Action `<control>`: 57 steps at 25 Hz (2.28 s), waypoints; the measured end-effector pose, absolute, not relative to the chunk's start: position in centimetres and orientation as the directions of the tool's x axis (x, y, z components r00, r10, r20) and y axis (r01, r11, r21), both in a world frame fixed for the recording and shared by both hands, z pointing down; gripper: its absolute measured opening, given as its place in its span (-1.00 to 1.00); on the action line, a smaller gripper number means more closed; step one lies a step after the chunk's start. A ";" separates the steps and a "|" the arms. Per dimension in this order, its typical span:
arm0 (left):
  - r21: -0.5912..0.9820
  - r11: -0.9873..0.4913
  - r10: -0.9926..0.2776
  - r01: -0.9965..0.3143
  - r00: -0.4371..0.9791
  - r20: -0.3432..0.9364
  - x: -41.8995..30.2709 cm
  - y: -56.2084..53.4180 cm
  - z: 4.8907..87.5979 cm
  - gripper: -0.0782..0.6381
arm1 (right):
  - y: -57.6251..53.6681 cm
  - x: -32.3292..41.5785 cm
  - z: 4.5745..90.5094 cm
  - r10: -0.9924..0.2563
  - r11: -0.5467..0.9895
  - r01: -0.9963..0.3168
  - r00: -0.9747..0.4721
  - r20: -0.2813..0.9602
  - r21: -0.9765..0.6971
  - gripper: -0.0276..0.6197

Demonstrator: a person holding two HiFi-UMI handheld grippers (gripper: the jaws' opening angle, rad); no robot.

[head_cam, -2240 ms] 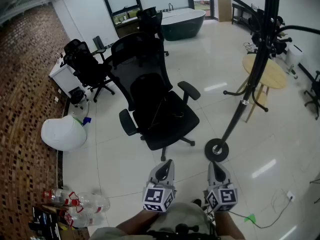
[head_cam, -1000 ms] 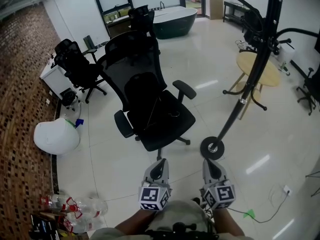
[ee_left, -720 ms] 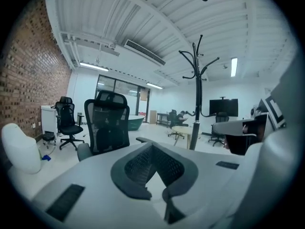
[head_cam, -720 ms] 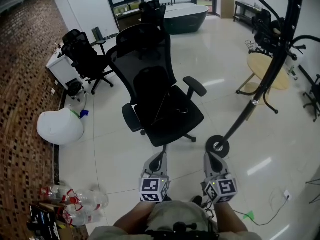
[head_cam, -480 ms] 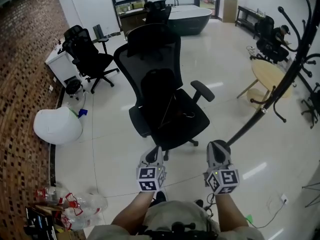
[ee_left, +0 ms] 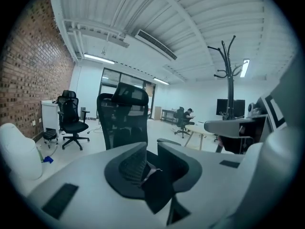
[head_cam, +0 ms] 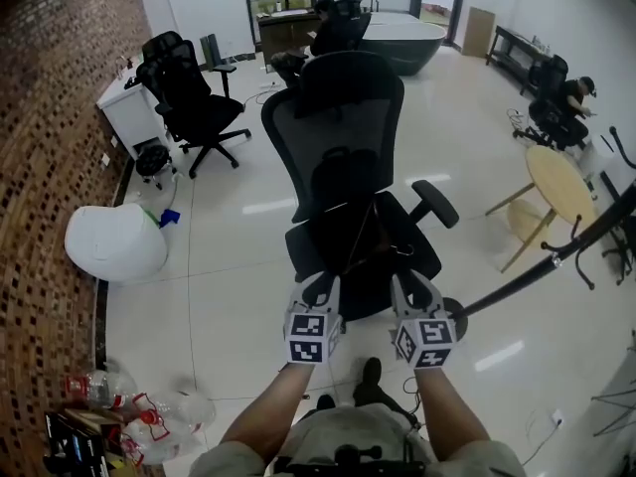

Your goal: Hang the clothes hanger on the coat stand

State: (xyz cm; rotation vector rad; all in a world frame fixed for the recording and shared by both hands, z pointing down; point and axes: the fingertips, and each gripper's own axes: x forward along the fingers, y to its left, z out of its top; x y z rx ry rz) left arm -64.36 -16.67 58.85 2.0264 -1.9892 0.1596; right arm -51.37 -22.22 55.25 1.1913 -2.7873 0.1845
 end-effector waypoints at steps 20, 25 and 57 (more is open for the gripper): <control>0.090 0.119 -0.915 -0.989 -0.074 0.396 -79.8 -74.7 68.6 -0.59 | -82.6 -71.6 81.4 -0.588 0.607 -0.767 -0.608 0.533 -0.207 -0.40; 0.142 0.148 -0.895 -0.979 -0.072 0.441 -84.3 -85.9 75.8 -0.59 | -92.8 -76.2 87.9 -0.582 0.570 -0.796 -0.567 0.583 -0.204 -0.40; 0.144 0.113 -0.803 -0.983 -0.005 0.595 -86.4 -93.4 90.2 -0.72 | -97.5 -76.8 109.1 -0.414 0.359 -0.916 -0.327 0.850 -0.178 -0.76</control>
